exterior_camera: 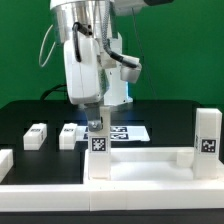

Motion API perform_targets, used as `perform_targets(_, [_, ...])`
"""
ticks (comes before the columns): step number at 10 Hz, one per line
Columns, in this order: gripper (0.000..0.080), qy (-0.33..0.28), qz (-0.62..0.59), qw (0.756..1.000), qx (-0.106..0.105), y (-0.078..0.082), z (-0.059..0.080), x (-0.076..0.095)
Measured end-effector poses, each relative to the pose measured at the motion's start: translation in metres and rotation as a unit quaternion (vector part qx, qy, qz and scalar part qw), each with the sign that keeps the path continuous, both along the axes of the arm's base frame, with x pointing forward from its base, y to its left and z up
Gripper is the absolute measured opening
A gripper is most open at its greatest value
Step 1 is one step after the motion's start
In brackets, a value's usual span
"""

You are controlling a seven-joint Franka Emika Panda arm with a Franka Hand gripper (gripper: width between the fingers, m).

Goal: Assemble desk

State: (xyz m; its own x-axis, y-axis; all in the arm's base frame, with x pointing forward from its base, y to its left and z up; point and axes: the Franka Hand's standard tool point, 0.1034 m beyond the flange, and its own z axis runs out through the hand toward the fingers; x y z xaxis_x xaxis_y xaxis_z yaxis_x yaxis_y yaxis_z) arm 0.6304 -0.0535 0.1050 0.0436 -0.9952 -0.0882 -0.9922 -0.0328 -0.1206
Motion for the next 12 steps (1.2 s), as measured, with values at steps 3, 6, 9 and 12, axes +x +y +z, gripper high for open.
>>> perform_targets(3, [0.0623,-0.003,0.249,0.968,-0.026,0.014,-0.001,-0.003])
perform_targets(6, [0.0648,-0.017,0.321,0.946,-0.043,0.015,-0.003,-0.007])
perform_targets(9, [0.0648,-0.031,0.485,0.871,-0.068,0.007,0.000,-0.004])
perform_targets(12, [0.0535,-0.040,0.536,0.839,-0.080,0.002,-0.001,-0.001])
